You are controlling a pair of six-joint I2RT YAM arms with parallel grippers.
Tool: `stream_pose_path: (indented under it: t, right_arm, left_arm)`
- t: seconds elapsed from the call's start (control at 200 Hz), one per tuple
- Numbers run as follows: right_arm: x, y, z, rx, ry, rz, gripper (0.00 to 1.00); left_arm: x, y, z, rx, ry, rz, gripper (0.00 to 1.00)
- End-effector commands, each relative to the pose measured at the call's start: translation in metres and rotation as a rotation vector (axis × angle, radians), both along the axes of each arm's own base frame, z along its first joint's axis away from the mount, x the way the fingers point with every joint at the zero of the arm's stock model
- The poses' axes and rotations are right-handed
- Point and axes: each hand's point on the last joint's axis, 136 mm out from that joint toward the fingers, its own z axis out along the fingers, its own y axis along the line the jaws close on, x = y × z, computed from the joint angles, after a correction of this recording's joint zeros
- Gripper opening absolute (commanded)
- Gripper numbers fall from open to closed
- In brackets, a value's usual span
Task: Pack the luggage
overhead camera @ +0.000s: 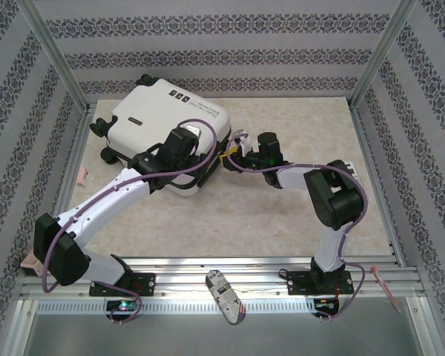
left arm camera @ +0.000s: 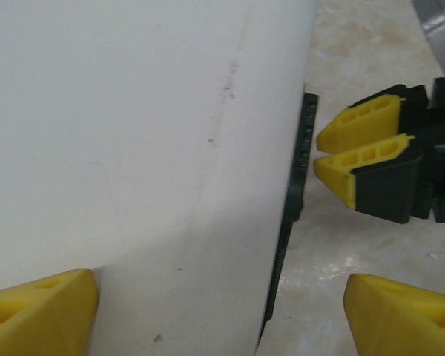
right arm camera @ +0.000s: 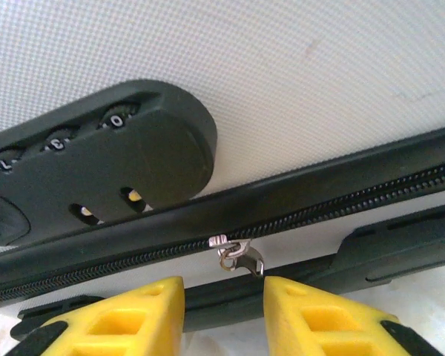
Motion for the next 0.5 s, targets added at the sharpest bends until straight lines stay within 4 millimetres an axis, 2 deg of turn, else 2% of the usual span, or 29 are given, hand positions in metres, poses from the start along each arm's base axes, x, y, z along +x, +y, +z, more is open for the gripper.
stream_pose_path:
  t: [0.0, 0.13, 0.265, 0.39, 0.495]
  right_arm:
    - [0.008, -0.008, 0.023, 0.038, -0.014, -0.032, 0.44]
    - [0.031, -0.027, 0.053, 0.107, -0.006, -0.113, 0.58]
    - [0.053, -0.041, 0.085, 0.151, 0.008, -0.178, 0.75]
    - [0.069, -0.033, 0.105, 0.172, 0.030, -0.143, 0.84]
    - [0.087, -0.023, 0.112, 0.182, 0.062, -0.114, 0.90]
  left_arm:
    - [0.002, 0.031, 0.005, 0.047, 0.014, 0.114, 0.89]
    - [0.001, 0.050, 0.022, 0.025, -0.025, 0.162, 0.93]
    - [-0.005, 0.083, 0.027, -0.018, -0.033, 0.243, 0.97]
    - [-0.011, 0.108, 0.027, -0.099, -0.034, 0.294, 1.00]
    - [-0.013, 0.123, 0.022, -0.176, -0.029, 0.323, 1.00]
